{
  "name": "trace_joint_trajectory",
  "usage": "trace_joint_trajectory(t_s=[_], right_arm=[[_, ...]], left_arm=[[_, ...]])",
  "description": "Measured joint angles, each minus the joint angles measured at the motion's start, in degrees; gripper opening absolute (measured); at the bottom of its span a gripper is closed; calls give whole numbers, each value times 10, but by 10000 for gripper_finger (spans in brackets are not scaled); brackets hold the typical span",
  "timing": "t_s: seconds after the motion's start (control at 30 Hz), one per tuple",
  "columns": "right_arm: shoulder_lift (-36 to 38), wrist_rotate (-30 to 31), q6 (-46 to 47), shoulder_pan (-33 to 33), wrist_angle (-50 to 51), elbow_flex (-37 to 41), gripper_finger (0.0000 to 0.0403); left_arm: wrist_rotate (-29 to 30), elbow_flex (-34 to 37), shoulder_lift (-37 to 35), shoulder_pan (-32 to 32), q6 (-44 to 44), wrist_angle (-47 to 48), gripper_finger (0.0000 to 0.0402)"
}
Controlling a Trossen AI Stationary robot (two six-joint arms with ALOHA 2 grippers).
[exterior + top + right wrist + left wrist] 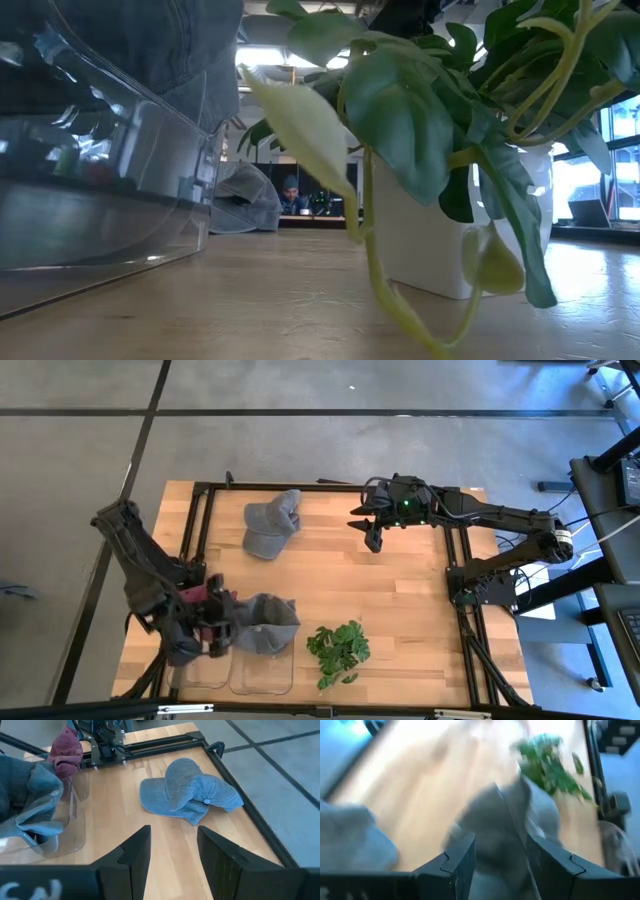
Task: Pick & Place hat
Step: Put the gray cap into the right transparent bin
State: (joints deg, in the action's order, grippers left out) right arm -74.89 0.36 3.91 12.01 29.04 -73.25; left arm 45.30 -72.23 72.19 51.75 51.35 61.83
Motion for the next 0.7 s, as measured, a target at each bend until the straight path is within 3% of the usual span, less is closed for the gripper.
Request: trace_joint_trajectory(t_s=[0.1,0.17,0.3,0.43,0.5,0.7], right_arm=[[0,0,21,0,0,0,162],[0,0,34,0,0,0,162],[0,0,34,0,0,0,162],[0,0,33,3,-10,0,162],[0,0,33,9,-15,0,162],[0,1,31,31,-24,0,162]], left_arm=[[76,0,-24,-14,6,-5,169],[67,0,-44,-46,23,-2,169],[-79,0,-80,-161,-23,2,169],[-191,0,-101,-308,-135,1,168],[-246,0,-106,-388,-200,-2,169],[-507,0,-84,-667,-370,-63,167]])
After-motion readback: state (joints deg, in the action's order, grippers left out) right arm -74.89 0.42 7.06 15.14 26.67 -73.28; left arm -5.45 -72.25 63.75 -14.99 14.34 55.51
